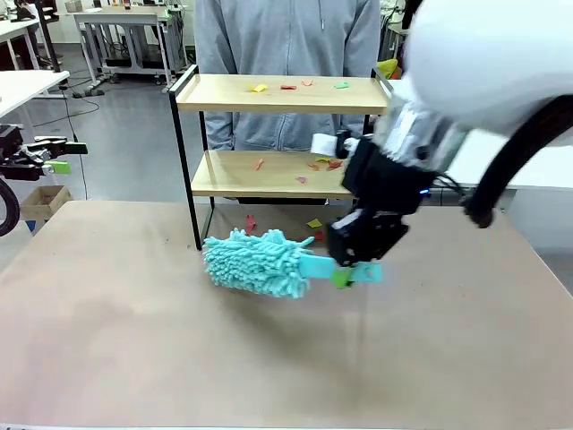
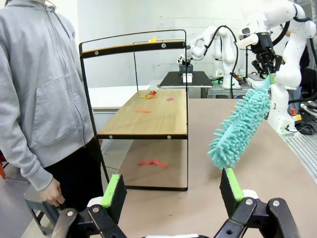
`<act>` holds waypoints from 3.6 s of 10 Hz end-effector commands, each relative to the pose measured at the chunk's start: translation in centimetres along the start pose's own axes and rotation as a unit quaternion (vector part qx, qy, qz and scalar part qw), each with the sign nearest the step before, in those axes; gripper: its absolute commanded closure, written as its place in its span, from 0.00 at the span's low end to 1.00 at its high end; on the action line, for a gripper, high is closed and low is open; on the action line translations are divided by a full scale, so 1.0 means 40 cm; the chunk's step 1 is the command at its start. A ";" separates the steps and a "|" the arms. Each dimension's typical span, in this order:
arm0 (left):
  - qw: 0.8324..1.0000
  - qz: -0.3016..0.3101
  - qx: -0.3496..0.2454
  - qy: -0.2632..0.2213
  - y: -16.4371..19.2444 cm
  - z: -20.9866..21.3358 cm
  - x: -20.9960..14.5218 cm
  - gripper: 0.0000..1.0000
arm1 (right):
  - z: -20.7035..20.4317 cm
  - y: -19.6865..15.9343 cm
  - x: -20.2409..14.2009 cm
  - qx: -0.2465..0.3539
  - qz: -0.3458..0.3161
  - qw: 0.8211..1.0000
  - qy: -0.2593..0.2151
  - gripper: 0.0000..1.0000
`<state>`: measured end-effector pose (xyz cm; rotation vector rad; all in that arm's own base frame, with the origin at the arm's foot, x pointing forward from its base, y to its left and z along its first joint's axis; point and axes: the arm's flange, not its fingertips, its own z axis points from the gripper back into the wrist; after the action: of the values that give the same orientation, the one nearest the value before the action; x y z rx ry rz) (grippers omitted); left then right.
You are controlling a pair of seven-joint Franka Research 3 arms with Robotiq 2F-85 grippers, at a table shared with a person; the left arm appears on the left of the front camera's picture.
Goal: Clean the shelf.
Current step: Clean the specific section of the Shelf indicated by the human with the Duster.
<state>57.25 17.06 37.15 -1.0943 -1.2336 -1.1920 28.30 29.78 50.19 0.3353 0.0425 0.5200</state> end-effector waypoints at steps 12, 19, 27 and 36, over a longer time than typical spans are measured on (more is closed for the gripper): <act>1.000 -0.004 0.000 0.000 -0.002 0.002 0.008 0.00 | -0.218 0.171 0.145 -0.028 -0.194 0.970 -0.142 0.87; 1.000 -0.004 0.000 0.000 -0.002 0.002 0.008 0.00 | -0.255 0.261 0.207 -0.059 -0.232 0.950 -0.200 0.87; 1.000 -0.004 0.000 0.000 -0.002 0.002 0.008 0.00 | -0.407 0.334 0.366 -0.097 -0.237 0.930 -0.264 0.87; 1.000 -0.004 0.000 0.000 -0.002 0.002 0.008 0.00 | -0.511 0.286 0.445 -0.115 -0.265 0.917 -0.274 0.87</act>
<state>57.25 17.07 37.14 -1.0942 -1.2336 -1.1920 35.73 53.19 35.99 0.2148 -0.4264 -0.0892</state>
